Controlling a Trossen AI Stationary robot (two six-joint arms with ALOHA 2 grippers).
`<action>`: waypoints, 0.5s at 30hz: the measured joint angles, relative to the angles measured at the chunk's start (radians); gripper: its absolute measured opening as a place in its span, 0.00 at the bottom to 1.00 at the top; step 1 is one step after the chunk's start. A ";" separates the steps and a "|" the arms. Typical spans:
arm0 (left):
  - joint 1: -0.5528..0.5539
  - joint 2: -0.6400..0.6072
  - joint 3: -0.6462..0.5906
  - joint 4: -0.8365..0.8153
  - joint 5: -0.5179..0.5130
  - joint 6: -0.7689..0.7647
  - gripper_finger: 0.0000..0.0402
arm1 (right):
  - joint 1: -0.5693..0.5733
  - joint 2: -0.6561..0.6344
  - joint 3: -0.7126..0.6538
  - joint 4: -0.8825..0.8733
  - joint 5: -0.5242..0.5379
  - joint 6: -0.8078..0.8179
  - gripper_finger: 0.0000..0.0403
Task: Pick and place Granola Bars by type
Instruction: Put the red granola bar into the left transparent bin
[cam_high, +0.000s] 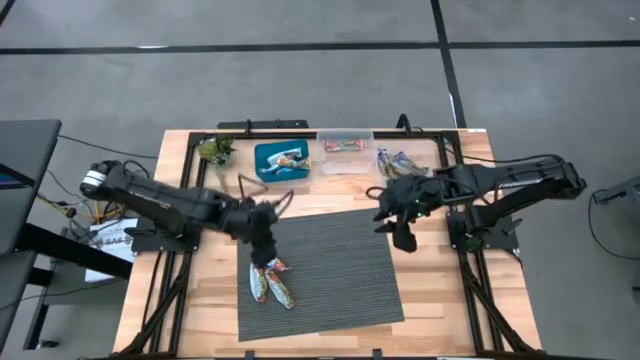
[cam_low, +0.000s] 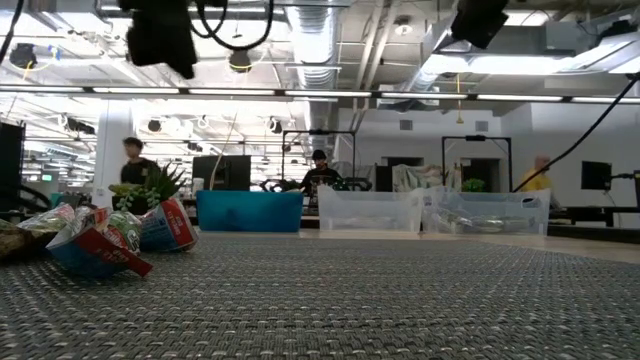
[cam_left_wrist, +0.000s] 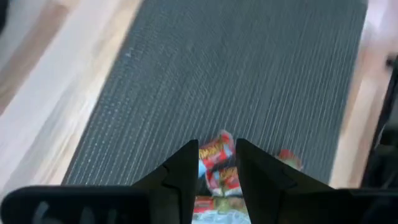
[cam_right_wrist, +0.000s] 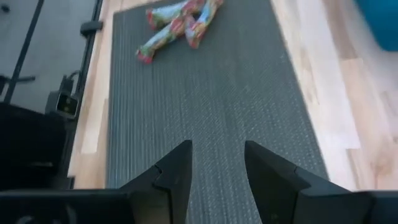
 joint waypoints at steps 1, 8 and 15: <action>-0.020 0.013 0.000 -0.003 -0.003 0.015 0.25 | 0.010 0.001 -0.001 -0.007 0.000 0.002 0.34; -0.109 0.155 0.000 -0.052 0.016 0.113 0.25 | 0.078 0.000 -0.001 -0.007 0.051 0.063 0.34; -0.145 0.299 0.000 -0.018 0.021 0.196 0.25 | 0.124 0.000 -0.001 -0.008 0.056 0.121 0.34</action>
